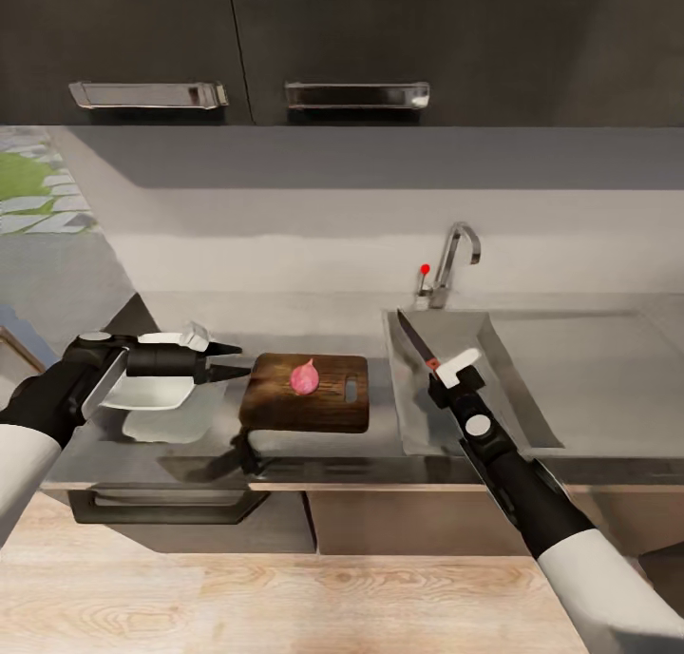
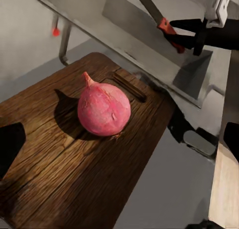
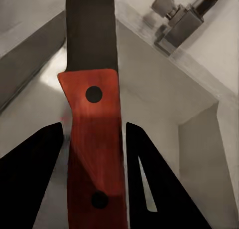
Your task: In the kitchen, take the Vidalia onion out of the sink, dice it on the chopping board with the paring knife, put the diced onion into the bowl on the countertop, then place both the paring knife and the chopping board into the sink.
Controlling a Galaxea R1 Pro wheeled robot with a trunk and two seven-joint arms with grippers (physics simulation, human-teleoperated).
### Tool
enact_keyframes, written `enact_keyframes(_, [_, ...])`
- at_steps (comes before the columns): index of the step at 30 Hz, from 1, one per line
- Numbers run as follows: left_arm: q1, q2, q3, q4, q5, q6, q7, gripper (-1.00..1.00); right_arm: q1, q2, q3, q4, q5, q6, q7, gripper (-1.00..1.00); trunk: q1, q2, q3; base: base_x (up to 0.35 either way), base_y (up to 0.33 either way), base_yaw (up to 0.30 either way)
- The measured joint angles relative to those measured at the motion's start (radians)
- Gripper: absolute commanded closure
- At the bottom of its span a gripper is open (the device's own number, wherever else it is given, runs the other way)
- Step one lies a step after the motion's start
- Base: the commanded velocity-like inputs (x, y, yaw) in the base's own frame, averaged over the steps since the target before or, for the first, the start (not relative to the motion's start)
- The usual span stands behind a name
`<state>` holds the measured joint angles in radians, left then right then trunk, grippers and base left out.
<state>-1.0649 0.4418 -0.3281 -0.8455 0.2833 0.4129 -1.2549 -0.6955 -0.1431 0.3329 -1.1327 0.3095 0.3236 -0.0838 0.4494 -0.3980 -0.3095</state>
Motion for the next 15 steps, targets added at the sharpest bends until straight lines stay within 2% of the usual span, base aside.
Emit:
enact_keyframes(3, [-0.017,0.017,0.014,-0.005,0.011,0.003,0.016,-1.00,-0.004,-0.017,-0.017,-0.006,0.017,0.001,-0.008,1.00,-0.002,0.000,0.000,0.000,0.000,0.000])
enact_keyframes(8, [-0.016,0.014,0.021,-0.011,0.013,0.003,0.017,-1.00,-0.004,-0.039,-0.015,-0.012,0.022,-0.001,-0.014,1.00,0.000,0.000,0.000,0.000,0.000,0.000])
enact_keyframes(15, [-0.008,0.004,0.060,-0.050,0.020,0.030,0.012,-1.00,-0.003,-0.078,0.020,-0.051,0.062,-0.016,-0.053,1.00,0.000,0.000,0.000,0.000,0.000,0.000])
